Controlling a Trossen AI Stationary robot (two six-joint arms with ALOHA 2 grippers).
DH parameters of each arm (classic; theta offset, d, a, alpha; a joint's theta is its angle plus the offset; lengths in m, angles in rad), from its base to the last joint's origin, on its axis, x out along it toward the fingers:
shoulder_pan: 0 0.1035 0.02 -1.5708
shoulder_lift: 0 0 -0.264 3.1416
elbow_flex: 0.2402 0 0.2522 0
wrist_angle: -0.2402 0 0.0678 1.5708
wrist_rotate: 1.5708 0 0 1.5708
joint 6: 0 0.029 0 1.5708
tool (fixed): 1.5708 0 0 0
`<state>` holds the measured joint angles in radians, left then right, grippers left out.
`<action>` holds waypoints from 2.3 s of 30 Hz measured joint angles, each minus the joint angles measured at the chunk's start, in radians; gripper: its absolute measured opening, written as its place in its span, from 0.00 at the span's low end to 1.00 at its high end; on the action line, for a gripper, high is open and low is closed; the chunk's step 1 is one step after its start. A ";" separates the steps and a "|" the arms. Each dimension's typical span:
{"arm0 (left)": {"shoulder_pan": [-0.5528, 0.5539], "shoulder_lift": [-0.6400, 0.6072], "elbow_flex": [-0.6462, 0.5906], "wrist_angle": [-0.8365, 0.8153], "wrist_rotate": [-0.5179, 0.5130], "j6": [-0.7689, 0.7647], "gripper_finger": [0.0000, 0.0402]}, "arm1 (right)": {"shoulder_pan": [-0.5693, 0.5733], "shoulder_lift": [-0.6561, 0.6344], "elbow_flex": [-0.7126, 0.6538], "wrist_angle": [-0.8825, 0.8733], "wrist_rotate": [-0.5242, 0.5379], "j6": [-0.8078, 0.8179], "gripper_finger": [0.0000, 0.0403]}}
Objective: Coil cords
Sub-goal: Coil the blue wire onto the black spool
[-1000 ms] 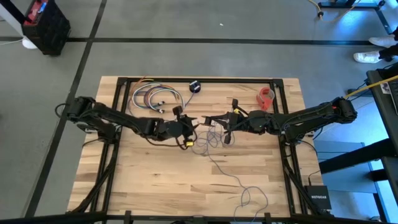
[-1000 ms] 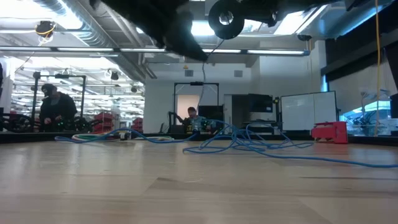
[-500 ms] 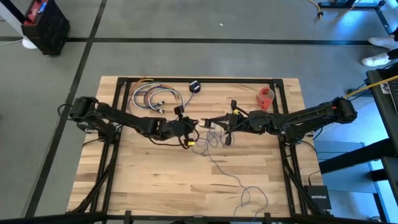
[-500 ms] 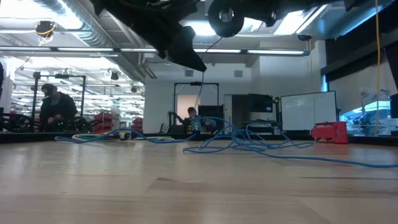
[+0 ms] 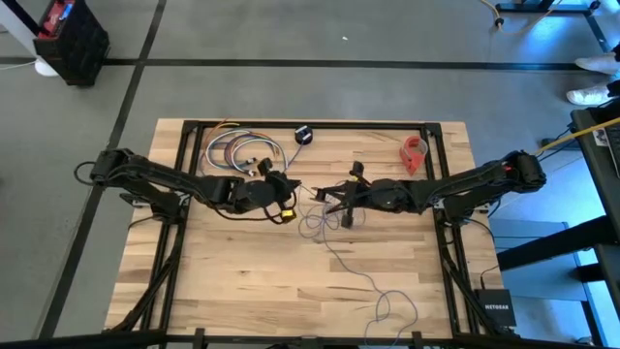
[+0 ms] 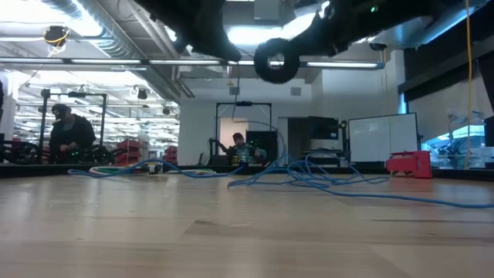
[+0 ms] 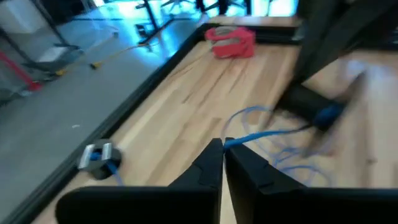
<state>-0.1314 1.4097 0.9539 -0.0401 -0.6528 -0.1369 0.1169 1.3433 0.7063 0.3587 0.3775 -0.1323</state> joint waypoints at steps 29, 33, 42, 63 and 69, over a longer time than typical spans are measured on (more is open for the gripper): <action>-0.019 0.079 0.000 0.155 0.153 -0.085 0.03 | -0.085 0.189 -0.001 0.246 0.132 -0.006 0.01; -0.035 0.063 0.000 0.078 0.152 -0.037 0.03 | -0.085 0.188 -0.001 0.252 0.130 -0.025 0.01; 0.000 0.081 0.000 -0.139 0.128 -0.114 0.14 | -0.085 0.184 0.040 0.217 0.130 -0.046 0.01; 0.088 0.108 -0.391 0.688 -0.030 0.149 0.39 | -0.096 0.123 0.119 0.179 0.028 -0.017 0.01; 0.068 0.108 -0.392 0.704 -0.027 0.197 0.39 | -0.112 0.134 0.118 0.198 -0.022 0.009 0.01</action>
<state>-0.0632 1.5177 0.5621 0.6635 -0.6796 0.0605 0.0052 1.4769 0.8246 0.5563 0.3551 -0.1234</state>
